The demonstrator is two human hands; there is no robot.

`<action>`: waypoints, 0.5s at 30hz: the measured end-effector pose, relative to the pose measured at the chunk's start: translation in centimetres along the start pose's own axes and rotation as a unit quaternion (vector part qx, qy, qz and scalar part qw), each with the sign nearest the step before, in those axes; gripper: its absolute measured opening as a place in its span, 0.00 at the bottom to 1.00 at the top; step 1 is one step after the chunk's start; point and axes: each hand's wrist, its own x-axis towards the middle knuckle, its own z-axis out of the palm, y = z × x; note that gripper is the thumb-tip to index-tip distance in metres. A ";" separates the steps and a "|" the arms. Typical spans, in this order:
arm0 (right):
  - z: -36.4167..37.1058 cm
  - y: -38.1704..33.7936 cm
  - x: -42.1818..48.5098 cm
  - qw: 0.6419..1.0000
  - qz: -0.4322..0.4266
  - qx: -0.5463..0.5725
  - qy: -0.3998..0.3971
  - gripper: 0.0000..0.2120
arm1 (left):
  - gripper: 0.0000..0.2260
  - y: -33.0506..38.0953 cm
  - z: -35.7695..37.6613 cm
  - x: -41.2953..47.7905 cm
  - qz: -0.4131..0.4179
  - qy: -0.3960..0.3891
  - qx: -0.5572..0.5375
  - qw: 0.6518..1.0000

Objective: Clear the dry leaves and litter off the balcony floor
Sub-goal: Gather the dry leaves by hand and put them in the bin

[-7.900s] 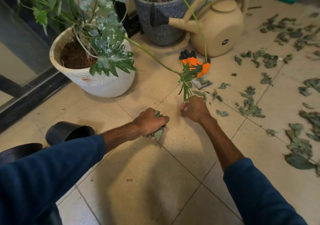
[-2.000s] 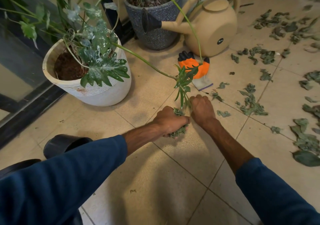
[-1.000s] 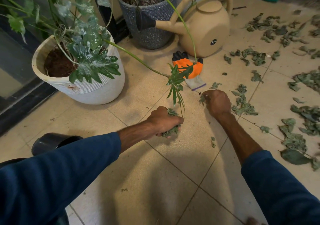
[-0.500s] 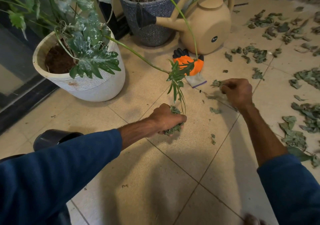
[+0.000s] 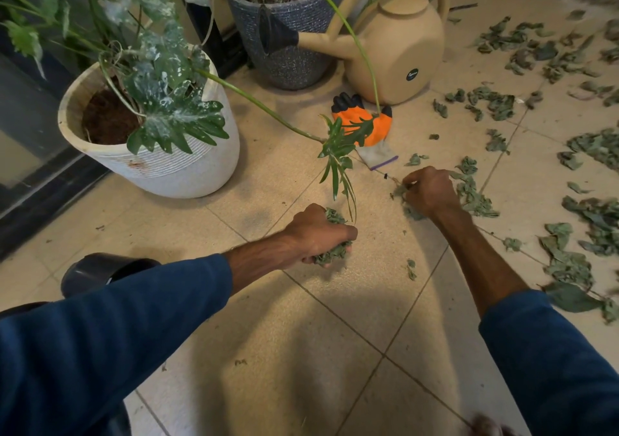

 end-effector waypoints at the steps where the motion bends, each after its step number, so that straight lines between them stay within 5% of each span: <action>1: 0.2 -0.1 0.1 1.000 -0.006 -0.018 0.000 0.12 | 0.18 -0.1 -0.1 0.0 -0.001 0.000 -0.001 1.000; 11: 1.6 -0.1 -2.0 0.988 -0.049 -0.105 0.107 0.08 | 0.16 0.0 -0.6 -0.3 -0.001 -0.002 0.000 1.000; 15: 0.3 0.1 -1.7 0.986 -0.064 -0.057 0.142 0.06 | 0.20 -0.3 -0.7 -0.1 -0.001 -0.011 -0.012 1.000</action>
